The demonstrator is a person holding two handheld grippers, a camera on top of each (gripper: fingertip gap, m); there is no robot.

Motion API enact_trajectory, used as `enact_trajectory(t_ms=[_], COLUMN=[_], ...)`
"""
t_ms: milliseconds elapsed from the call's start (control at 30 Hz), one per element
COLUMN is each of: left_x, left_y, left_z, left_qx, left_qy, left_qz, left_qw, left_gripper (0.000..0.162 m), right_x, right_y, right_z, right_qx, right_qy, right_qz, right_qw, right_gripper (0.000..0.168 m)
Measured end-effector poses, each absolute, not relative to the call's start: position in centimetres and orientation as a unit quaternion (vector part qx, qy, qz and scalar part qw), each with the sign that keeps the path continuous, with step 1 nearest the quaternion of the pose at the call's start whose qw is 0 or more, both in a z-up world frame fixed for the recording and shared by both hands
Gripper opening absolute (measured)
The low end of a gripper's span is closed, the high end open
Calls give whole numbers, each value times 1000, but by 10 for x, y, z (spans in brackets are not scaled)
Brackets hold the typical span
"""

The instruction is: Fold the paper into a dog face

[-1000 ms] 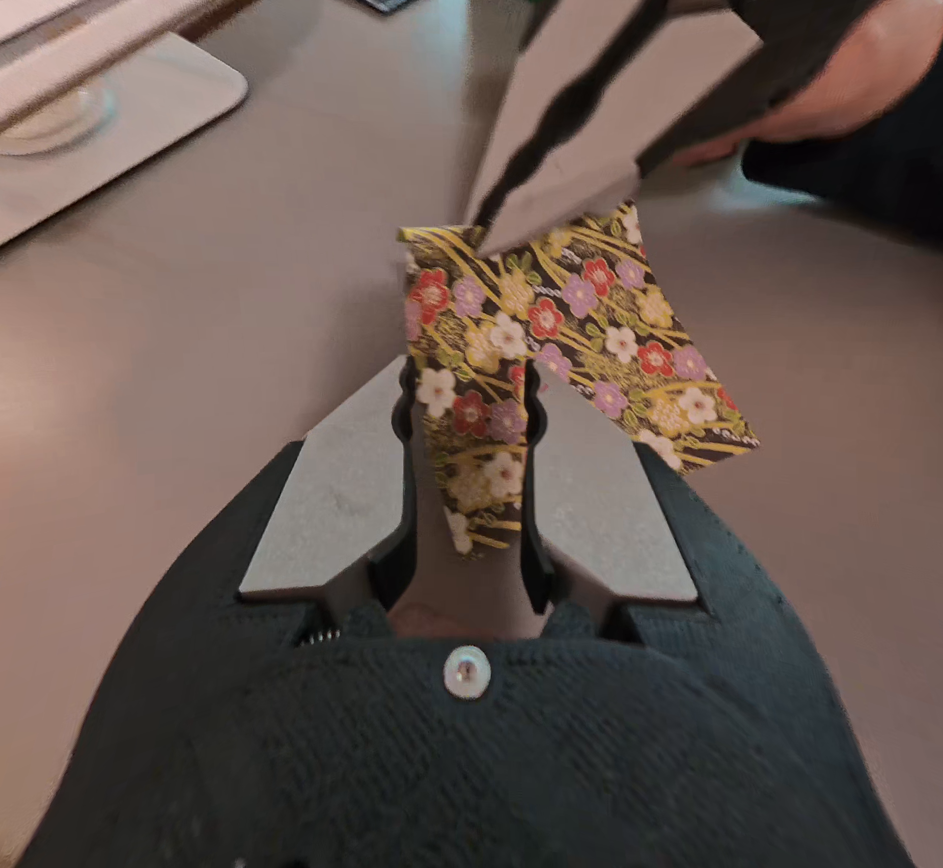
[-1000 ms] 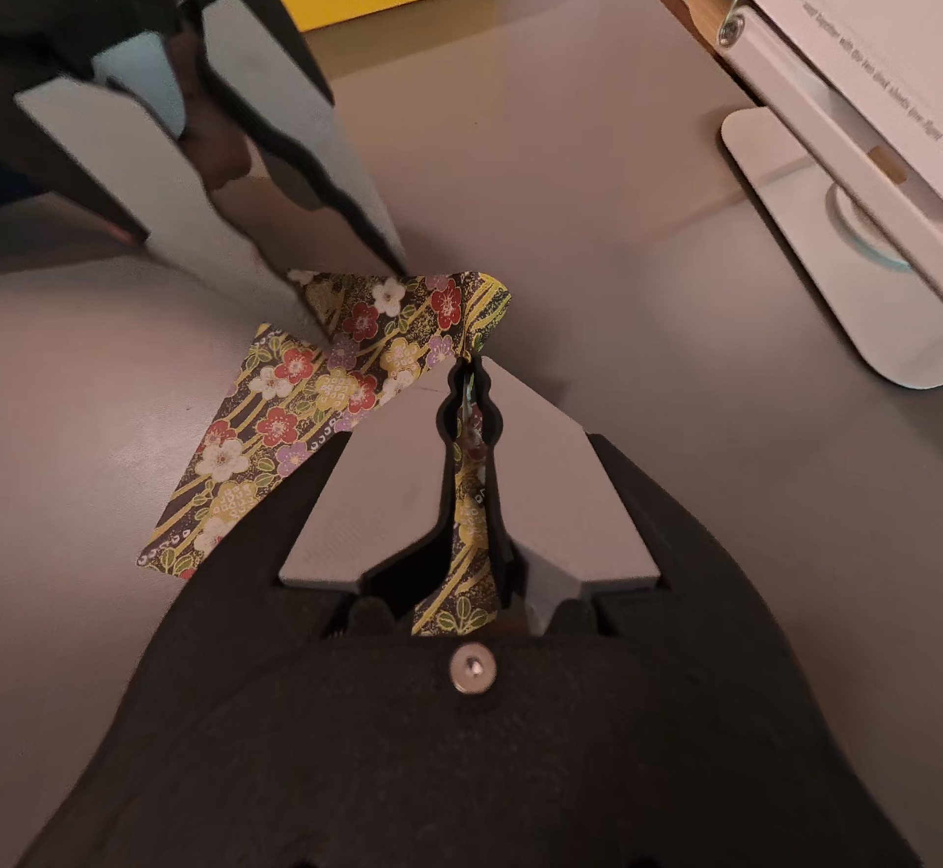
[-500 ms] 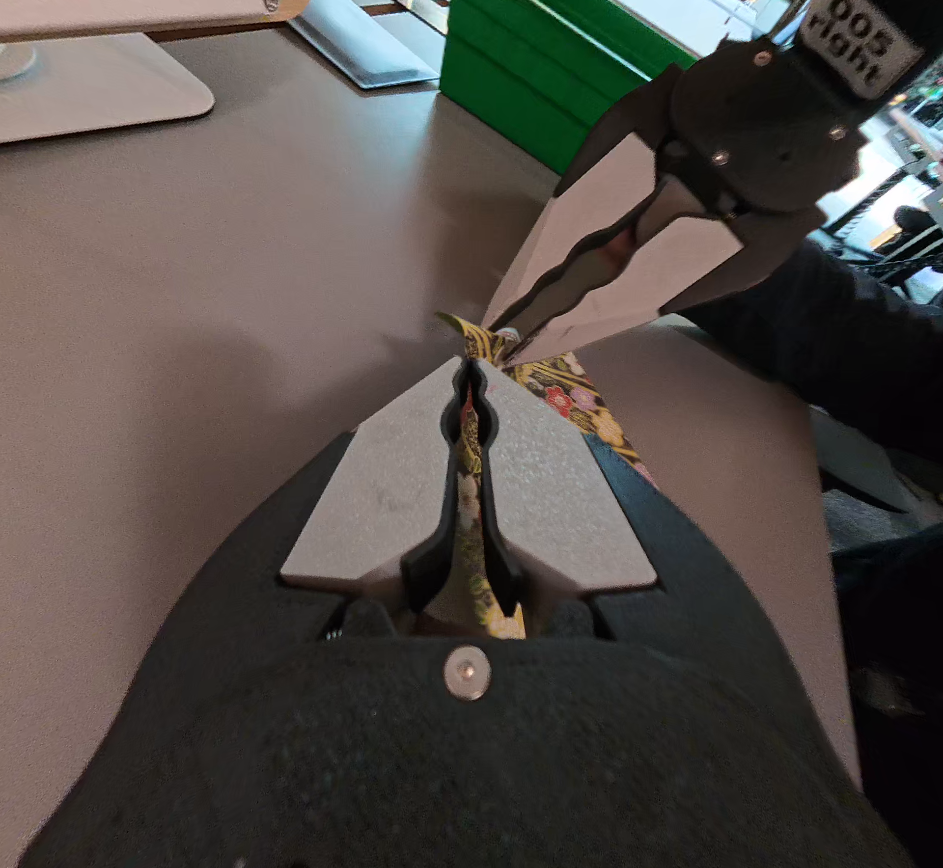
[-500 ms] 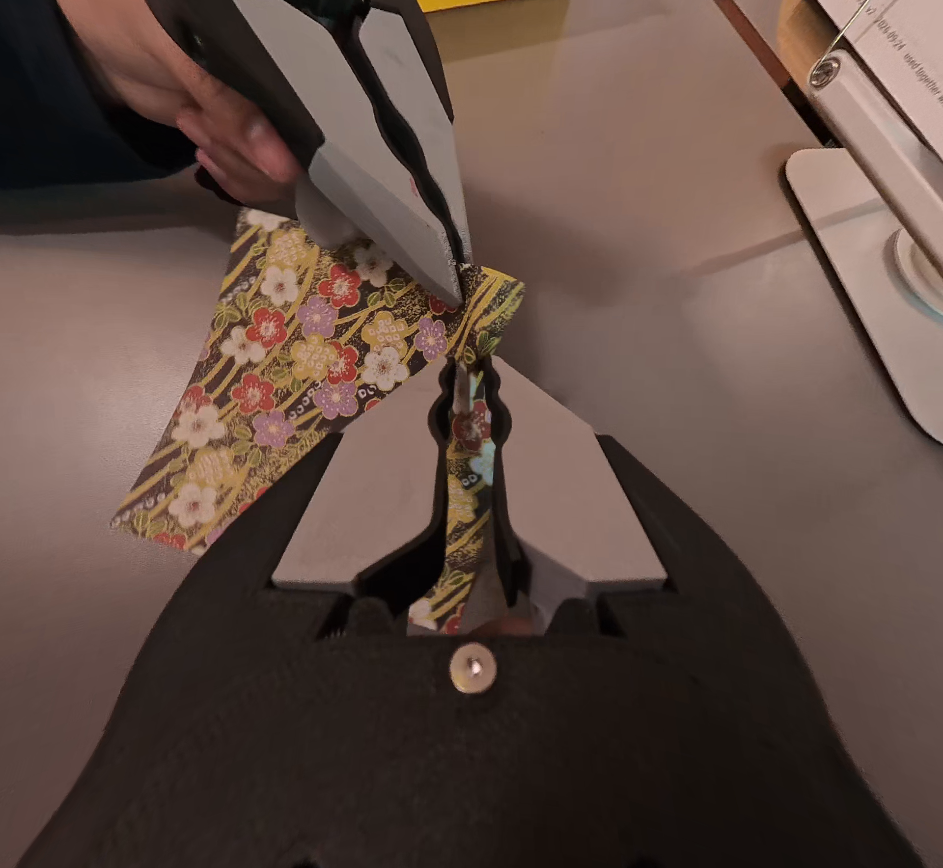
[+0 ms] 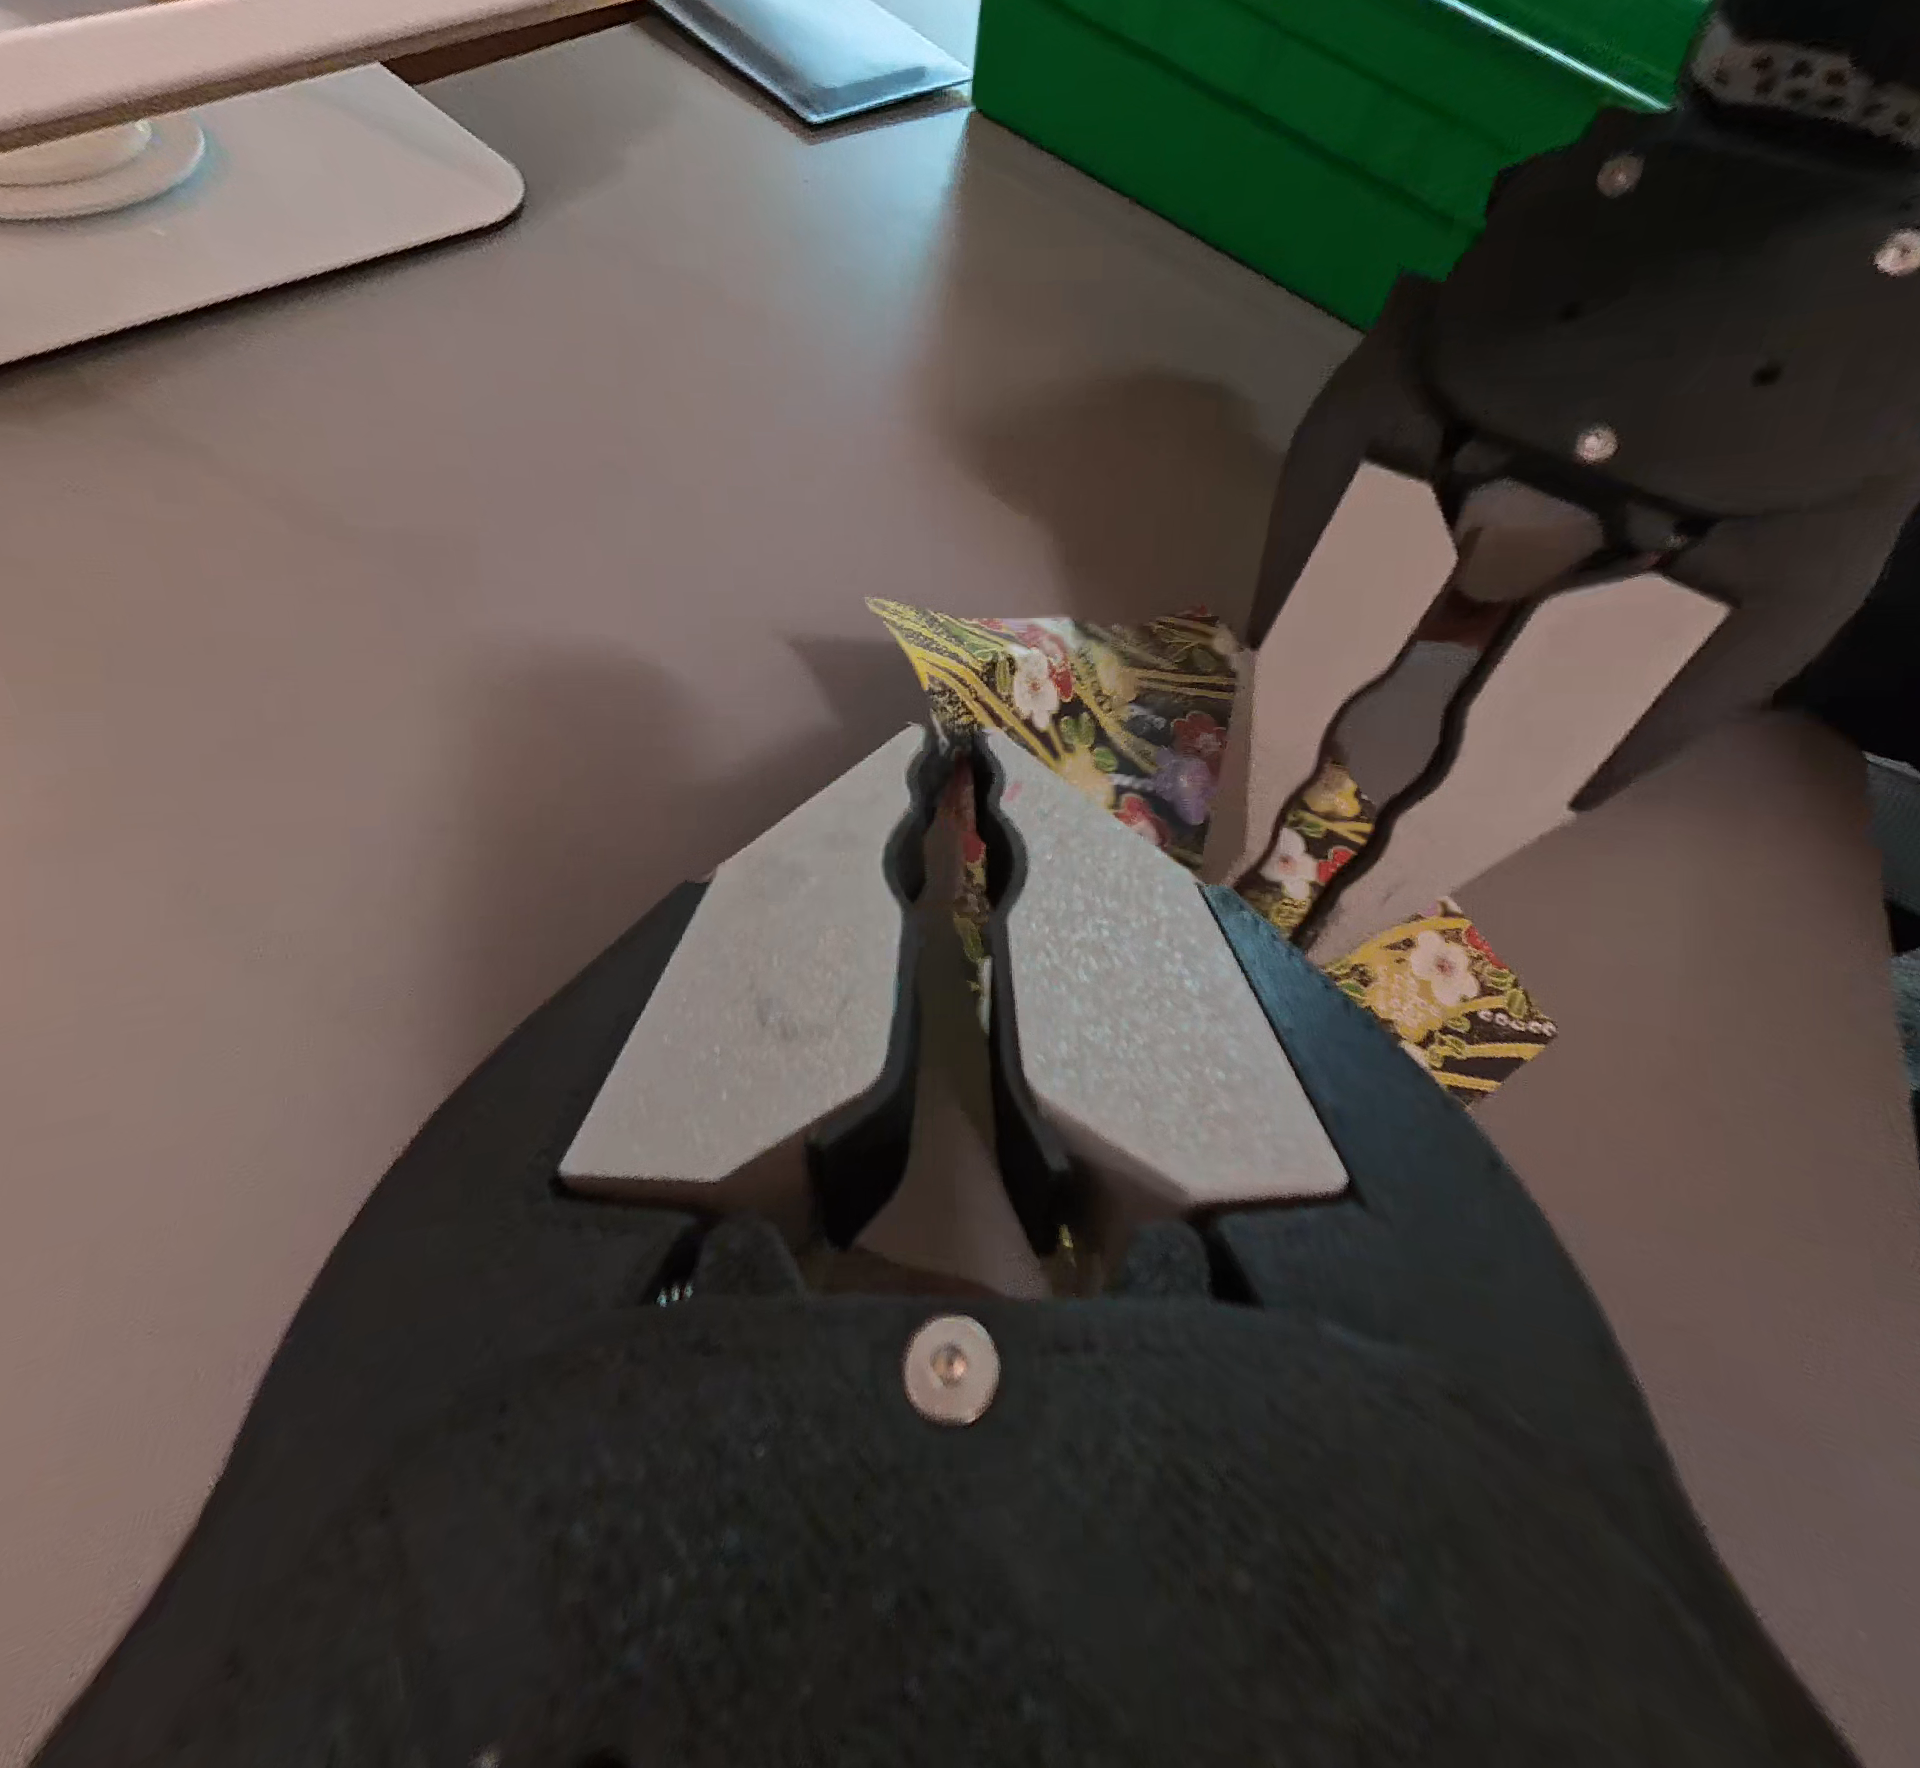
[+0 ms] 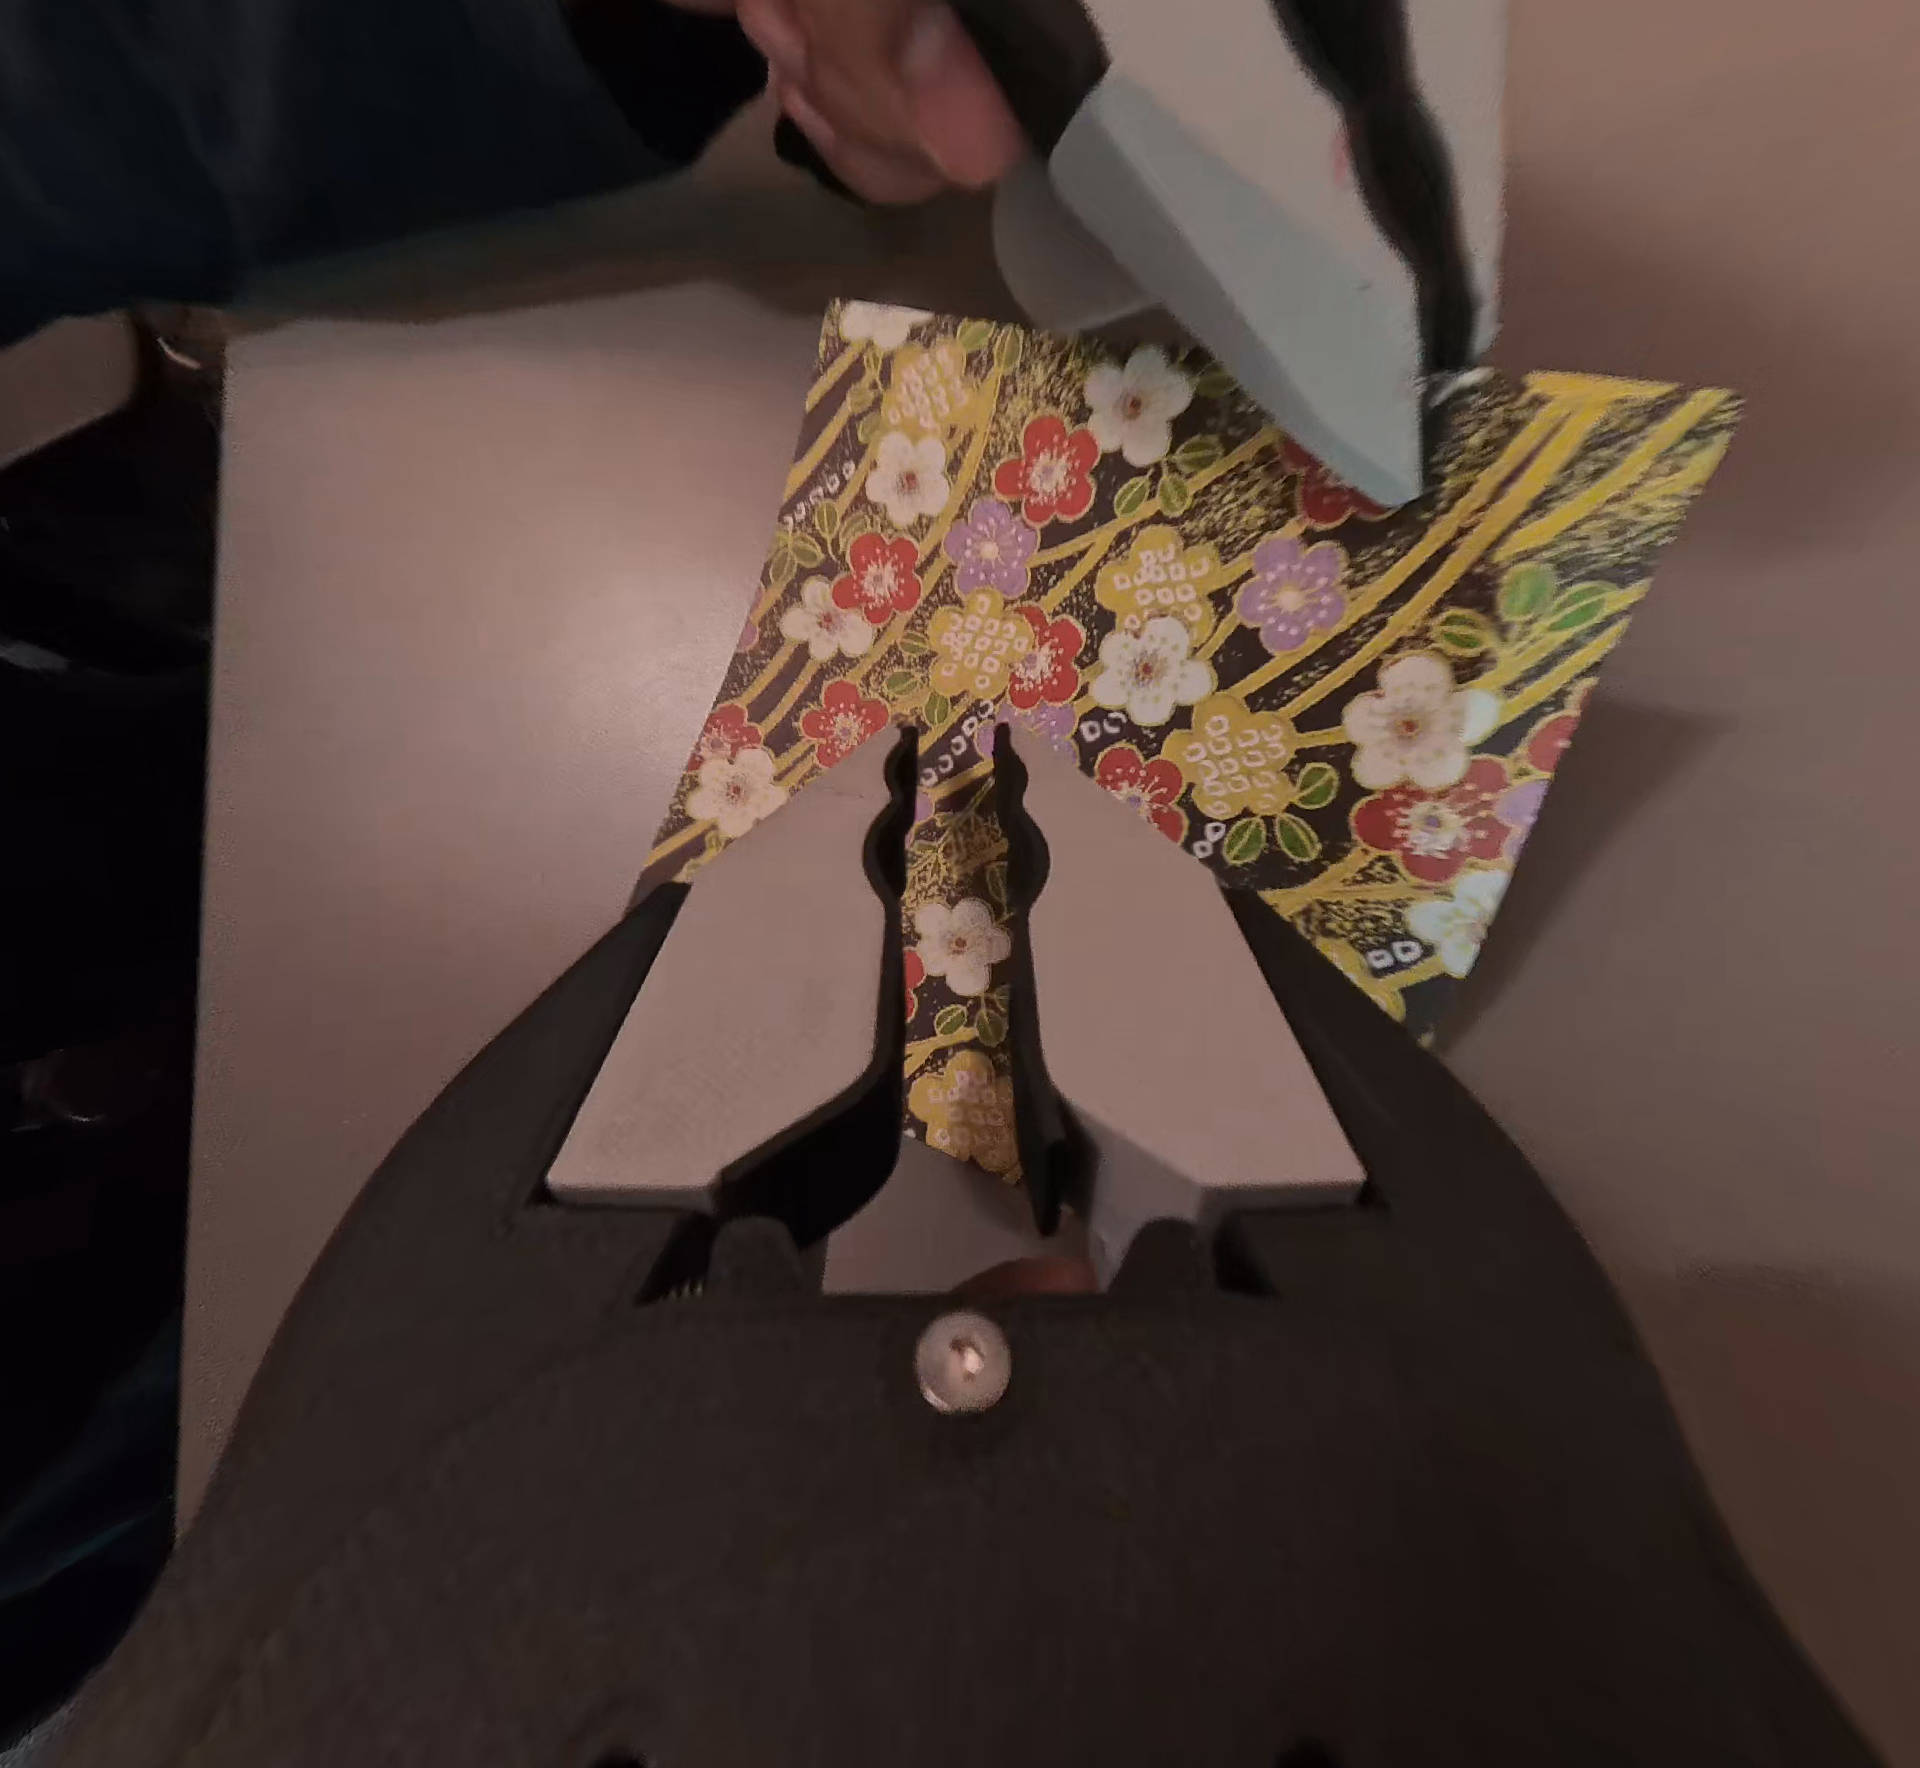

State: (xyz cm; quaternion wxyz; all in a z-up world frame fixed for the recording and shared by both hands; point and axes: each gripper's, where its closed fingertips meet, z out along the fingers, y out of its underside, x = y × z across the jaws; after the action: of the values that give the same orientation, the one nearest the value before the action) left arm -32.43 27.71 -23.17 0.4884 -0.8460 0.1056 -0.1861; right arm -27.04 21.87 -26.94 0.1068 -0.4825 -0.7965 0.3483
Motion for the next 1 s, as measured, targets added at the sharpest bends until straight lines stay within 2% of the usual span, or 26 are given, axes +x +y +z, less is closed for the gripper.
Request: enact_trajectory(t_ms=[100, 467, 833, 967, 1000], left_x=[-326, -317, -307, -301, -299], left_y=[281, 298, 308, 312, 312], left_z=[-238, -228, -235, -228, -226], left_qx=[-848, -841, -856, -842, -838], left_qy=[92, 96, 127, 130, 130], left_qz=[-214, -257, -281, -302, -309], left_qw=[477, 465, 416, 427, 430], left_gripper=[8, 7, 28, 0, 0], right_x=[-271, -272, -270, -267, -266], right_y=[219, 219, 219, 220, 220], right_z=[-278, -279, -279, -278, -278], right_qx=[-481, -473, -435, -410, -404], right_qy=[-804, -808, -828, -838, -840], right_qz=[332, 334, 329, 334, 336], right_qw=[111, 112, 130, 135, 135], right_gripper=[0, 0, 0, 0, 0])
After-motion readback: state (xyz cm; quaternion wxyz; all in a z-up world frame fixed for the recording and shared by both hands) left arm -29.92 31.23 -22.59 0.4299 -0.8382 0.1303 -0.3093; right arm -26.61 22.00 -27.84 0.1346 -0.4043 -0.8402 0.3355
